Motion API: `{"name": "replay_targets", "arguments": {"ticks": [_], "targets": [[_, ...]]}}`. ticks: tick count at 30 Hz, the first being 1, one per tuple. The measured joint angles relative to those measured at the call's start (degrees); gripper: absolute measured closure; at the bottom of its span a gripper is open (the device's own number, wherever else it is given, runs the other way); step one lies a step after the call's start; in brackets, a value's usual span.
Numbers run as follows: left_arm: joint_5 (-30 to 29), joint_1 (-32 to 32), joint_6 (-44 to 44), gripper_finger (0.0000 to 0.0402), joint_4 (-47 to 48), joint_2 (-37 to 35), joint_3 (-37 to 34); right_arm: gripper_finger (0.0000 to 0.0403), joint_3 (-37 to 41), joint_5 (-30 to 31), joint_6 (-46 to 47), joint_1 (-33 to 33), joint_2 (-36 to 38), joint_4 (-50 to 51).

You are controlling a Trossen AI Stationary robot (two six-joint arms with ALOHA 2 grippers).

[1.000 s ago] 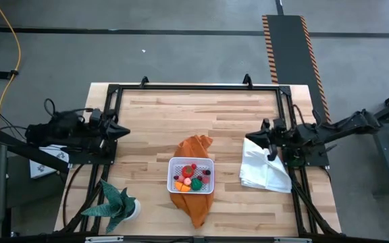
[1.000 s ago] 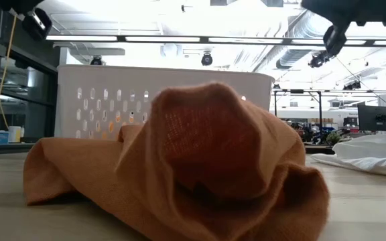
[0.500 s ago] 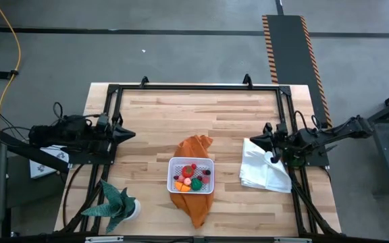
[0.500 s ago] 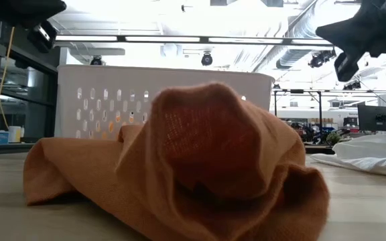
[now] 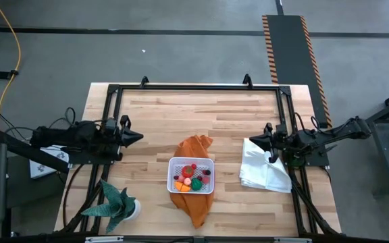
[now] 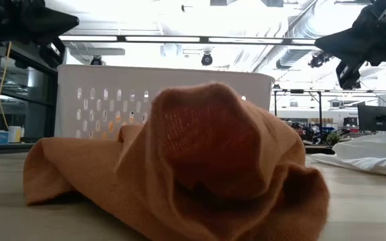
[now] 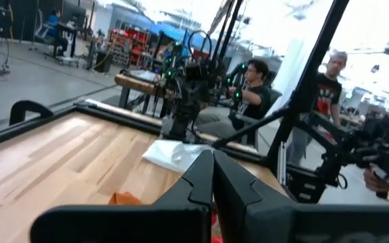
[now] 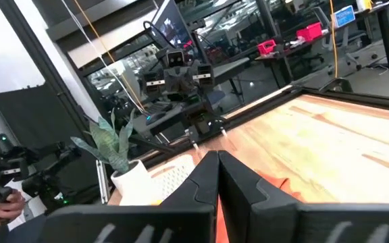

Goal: Pick and placing Produce into tupperware
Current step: Return to Home Position

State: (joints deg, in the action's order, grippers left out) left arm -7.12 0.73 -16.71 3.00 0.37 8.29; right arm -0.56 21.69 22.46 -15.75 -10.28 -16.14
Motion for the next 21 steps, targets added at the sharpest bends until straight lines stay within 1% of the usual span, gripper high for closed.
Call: {"name": "replay_targets", "arguments": {"ticks": [8, 11, 14, 21], "targets": [[0.12, 0.00, -0.59, 0.0402, -7.44, -0.04, -5.77, 0.0403, 0.02, 0.01, -0.67, 0.00, 0.00, 1.29], [0.21, 0.00, -1.62, 0.0402, -7.35, 0.00, -7.80, 0.0403, 0.02, 0.03, -1.72, 0.00, 0.00, 1.68], [0.23, 0.00, -2.21, 0.0402, -5.02, 0.01, -7.84, 0.0403, 0.04, 0.23, -3.37, 0.02, 0.00, 3.16], [2.24, 0.00, -0.19, 0.0401, -4.72, 0.01, -7.82, 0.0403, 0.04, 0.57, -9.11, 0.02, 0.00, 7.46]]}}
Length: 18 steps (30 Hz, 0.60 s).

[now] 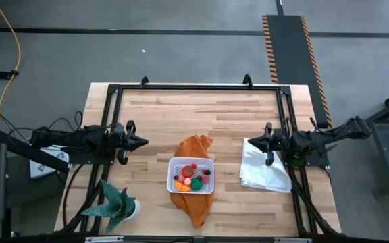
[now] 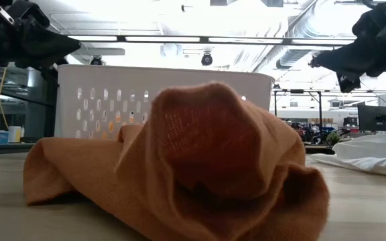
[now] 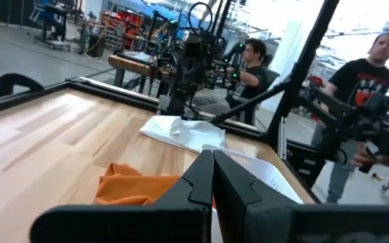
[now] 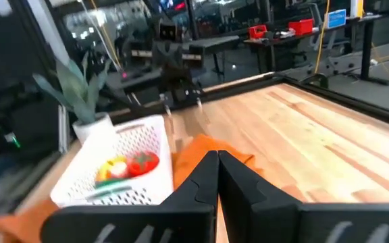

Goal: Pick and placing Produce into tupperware
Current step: Return to Home Position

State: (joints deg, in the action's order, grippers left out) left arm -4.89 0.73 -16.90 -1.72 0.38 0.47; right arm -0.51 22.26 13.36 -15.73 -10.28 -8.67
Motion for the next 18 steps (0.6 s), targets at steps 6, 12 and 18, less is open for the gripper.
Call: {"name": "replay_targets", "arguments": {"ticks": [6, 12, 18], "targets": [[1.84, 0.00, 2.59, 0.0401, 0.29, 0.20, 0.03, 0.0403, 0.00, -0.93, -3.16, 0.00, -0.02, 4.94], [5.44, 0.00, 2.64, 0.0402, 1.15, 0.66, 0.07, 0.0403, 0.00, -4.11, -4.43, -0.02, -0.09, 5.43], [5.46, 0.00, 7.59, 0.0402, 1.11, 0.63, 0.09, 0.0403, -0.02, -5.76, -4.84, -0.01, -0.09, 5.64]]}}
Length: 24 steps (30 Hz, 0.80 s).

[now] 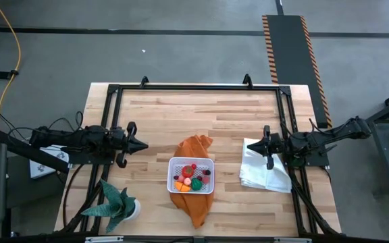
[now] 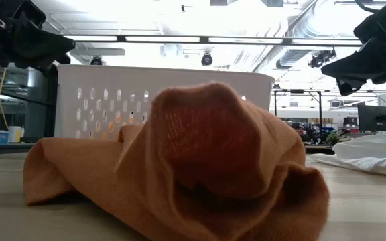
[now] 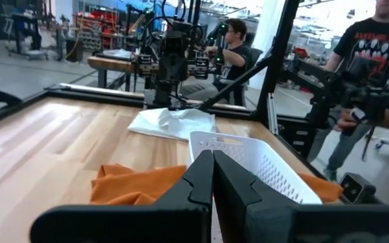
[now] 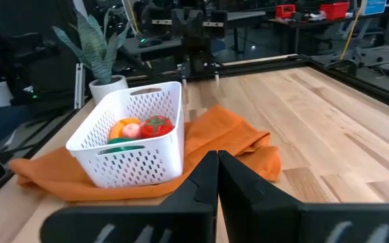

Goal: Pick and placing Produce into tupperware
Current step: Return to Home Position

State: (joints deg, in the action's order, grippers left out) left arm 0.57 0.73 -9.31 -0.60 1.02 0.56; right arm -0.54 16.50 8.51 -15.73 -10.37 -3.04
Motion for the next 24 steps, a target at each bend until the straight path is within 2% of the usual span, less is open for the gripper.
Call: {"name": "replay_targets", "arguments": {"ticks": [24], "targets": [[0.01, 0.00, 1.41, 0.0401, -0.05, -0.02, 0.00, 0.0403, -0.02, -0.01, 1.92, 0.01, -0.04, 0.03]]}}
